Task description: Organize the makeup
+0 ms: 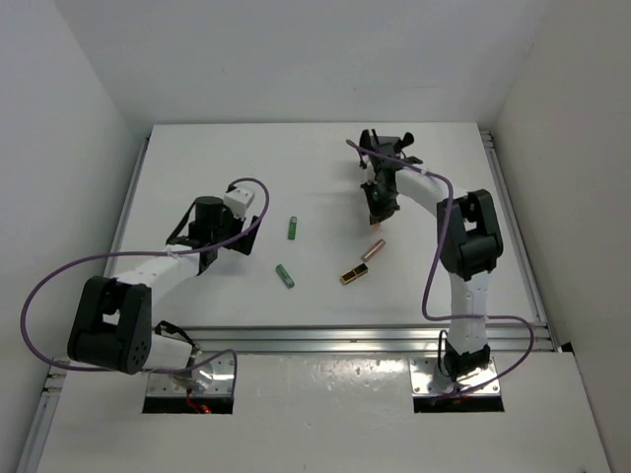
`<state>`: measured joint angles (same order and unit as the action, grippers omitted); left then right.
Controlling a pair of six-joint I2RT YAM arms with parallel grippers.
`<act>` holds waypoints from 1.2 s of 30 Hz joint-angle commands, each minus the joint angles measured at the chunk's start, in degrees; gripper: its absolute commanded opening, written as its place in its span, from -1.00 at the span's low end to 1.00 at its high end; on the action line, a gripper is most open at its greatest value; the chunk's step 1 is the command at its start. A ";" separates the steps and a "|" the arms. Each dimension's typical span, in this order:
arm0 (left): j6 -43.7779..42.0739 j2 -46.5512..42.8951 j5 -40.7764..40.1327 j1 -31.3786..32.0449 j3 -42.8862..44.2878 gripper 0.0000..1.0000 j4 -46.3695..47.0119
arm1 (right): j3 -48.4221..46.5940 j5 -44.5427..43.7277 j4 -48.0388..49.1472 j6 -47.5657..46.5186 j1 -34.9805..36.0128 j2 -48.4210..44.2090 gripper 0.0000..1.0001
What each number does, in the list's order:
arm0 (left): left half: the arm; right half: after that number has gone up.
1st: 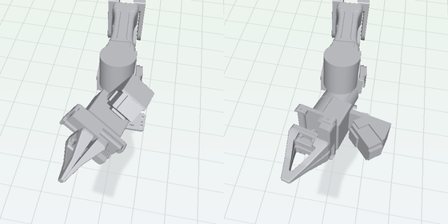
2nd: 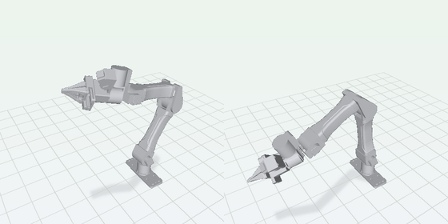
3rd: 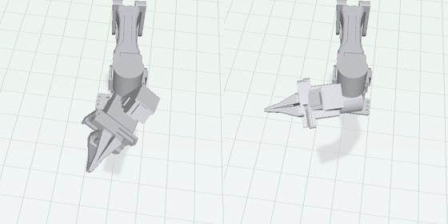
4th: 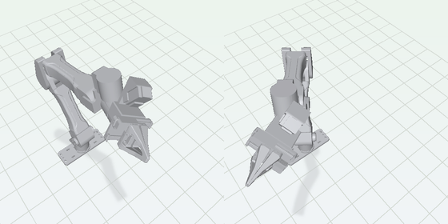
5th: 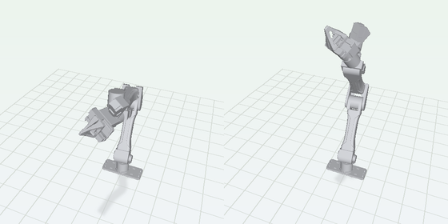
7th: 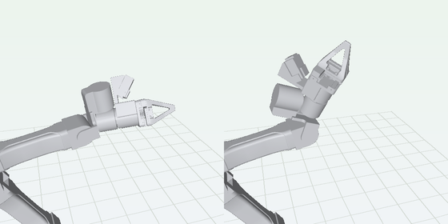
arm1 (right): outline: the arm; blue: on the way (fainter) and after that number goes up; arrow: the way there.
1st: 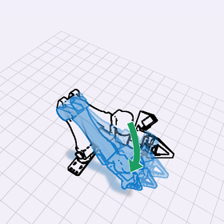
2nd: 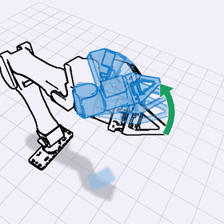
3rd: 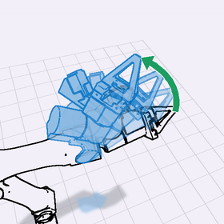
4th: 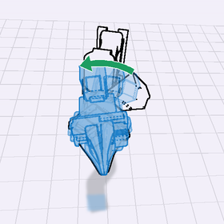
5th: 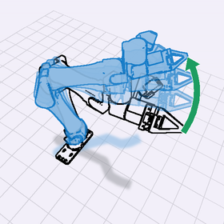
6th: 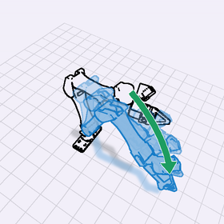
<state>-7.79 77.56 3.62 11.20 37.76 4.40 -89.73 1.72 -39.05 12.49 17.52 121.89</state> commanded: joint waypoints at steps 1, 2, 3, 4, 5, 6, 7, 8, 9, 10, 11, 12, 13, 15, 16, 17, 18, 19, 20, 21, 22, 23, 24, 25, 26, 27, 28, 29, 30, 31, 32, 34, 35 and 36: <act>-0.65 0.66 -0.19 -0.48 1.88 0.98 0.96 | -0.27 2.04 6.60 -9.05 1.29 -10.86 -1.00; -0.65 0.66 -0.19 -0.48 1.88 0.98 0.96 | 0.52 3.46 7.92 -11.24 1.20 -12.18 -1.00; -0.65 0.66 -0.19 -0.48 1.88 0.98 0.96 | 2.26 4.95 13.76 -19.61 1.38 -16.29 -1.00; -0.65 0.66 -0.19 -0.48 1.88 0.98 0.96 | 4.37 7.31 15.91 -22.57 1.29 -17.55 -1.00; -0.65 0.66 -0.19 -0.48 1.88 0.98 0.96 | 6.65 7.34 19.50 -25.64 1.20 -18.52 -1.00; -0.65 0.66 -0.19 -0.48 1.88 0.98 1.48 | 7.37 7.16 22.75 -35.25 0.77 -20.44 -1.00; -0.65 0.66 -0.19 -0.48 1.88 0.98 1.48 | 9.12 6.90 25.22 -38.39 0.33 -20.81 -1.00; -0.65 0.66 -0.19 -0.48 1.88 0.98 1.48 | 9.31 6.55 26.47 -45.03 -1.07 -19.94 -1.00; -0.65 1.19 -0.71 -0.48 1.88 0.98 1.48 | 8.88 5.76 26.74 -46.58 -1.43 -19.15 -1.00; -0.65 1.19 -0.72 -0.48 1.88 0.98 1.48 | 6.79 5.58 25.52 -47.72 -1.96 -18.27 -1.00; -0.65 1.19 -0.72 -0.48 1.88 0.98 1.48 | 4.15 6.71 24.38 -49.74 -2.92 -16.35 -1.00; -0.65 1.19 -0.72 -0.48 1.88 0.98 1.48 | 2.65 7.42 21.85 -52.11 -3.28 -14.68 -1.00; -0.65 1.19 -0.72 -0.48 1.88 0.98 1.48 | 0.63 7.77 21.91 -54.04 -3.45 -14.05 -1.00; -0.65 1.72 -0.72 -0.48 2.40 0.98 1.48 | 0.44 7.78 23.65 -56.77 -3.81 -12.29 -1.00; -0.65 1.72 -0.72 -0.48 2.41 0.98 2.01 | 0.87 7.69 25.15 -58.62 -3.72 -11.42 -1.00; -0.65 1.72 -0.72 -0.48 2.41 0.98 2.01 | 1.05 7.69 26.12 -59.24 -3.81 -11.06 -1.00; -0.65 1.72 -0.72 -0.48 2.41 0.98 2.01 | 1.14 7.69 27.17 -59.95 -3.72 -10.88 -1.00; -0.65 1.72 -1.24 -0.48 2.41 0.98 2.01 | 1.23 7.60 28.40 -61.17 -3.81 -9.84 -1.00; -0.65 1.72 -1.24 -0.48 2.41 0.98 2.01 | 1.40 7.34 30.24 -61.36 -3.81 -9.48 -1.00; -0.65 1.72 -1.24 -0.48 2.41 0.98 2.01 | 1.32 7.25 30.95 -62.23 -3.98 -8.95 -1.00; -0.65 1.72 -1.24 -0.48 2.41 0.98 2.01 | 1.49 7.16 33.14 -63.02 -3.72 -7.81 -1.00; -0.65 1.72 -1.24 -0.48 2.41 0.98 2.01 | 1.32 7.25 33.85 -63.64 -3.72 -7.63 -1.00; -0.12 1.72 -1.24 -0.48 2.41 0.98 2.01 | 1.32 7.08 34.47 -63.73 -3.72 -7.28 -1.00; -0.12 2.24 -1.24 -0.48 2.41 0.98 1.49 | 1.23 6.73 37.09 -63.82 -3.46 -6.93 -1.00; -0.12 2.25 -1.24 -0.48 2.93 0.98 1.48 | 1.14 6.55 37.90 -63.47 -3.54 -6.84 -1.00; -0.12 2.25 -1.24 -0.48 2.94 0.98 1.48 | 1.40 6.63 38.60 -63.38 -3.37 -6.84 -1.00; -0.12 2.25 -1.24 -0.48 2.94 0.98 1.48 | 1.40 6.98 38.69 -63.38 -3.28 -6.84 -1.00; -0.12 2.25 -1.24 -0.48 2.94 0.98 1.48 | 1.06 7.42 38.78 -64.16 -3.63 -6.23 -1.00; -0.12 2.25 -1.24 -0.48 2.94 0.98 1.48 | 0.70 7.51 38.09 -64.43 -3.54 -6.13 -1.00; -0.12 2.77 -1.24 -0.48 2.94 0.98 1.48 | 0.70 7.16 37.73 -64.70 -3.46 -5.61 -1.00; -0.12 2.77 -1.24 -0.48 2.94 0.98 1.48 | 0.79 6.20 37.64 -64.70 -3.46 -4.91 -1.00; -0.12 2.77 -1.24 -0.48 2.94 0.98 1.48 | 2.62 5.84 37.55 -64.79 -3.63 -5.08 -0.98; -0.64 2.77 -1.24 -0.48 3.46 0.98 1.48 | 3.33 5.93 37.73 -64.61 -3.63 -5.34 -0.98; -0.65 2.77 -1.24 -0.48 3.46 0.98 1.48 | 4.38 6.10 37.82 -64.26 -3.72 -5.60 -0.98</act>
<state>-8.36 79.94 2.50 11.20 38.81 4.38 -87.00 7.46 -3.38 -51.07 13.74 116.22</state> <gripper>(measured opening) 0.990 0.047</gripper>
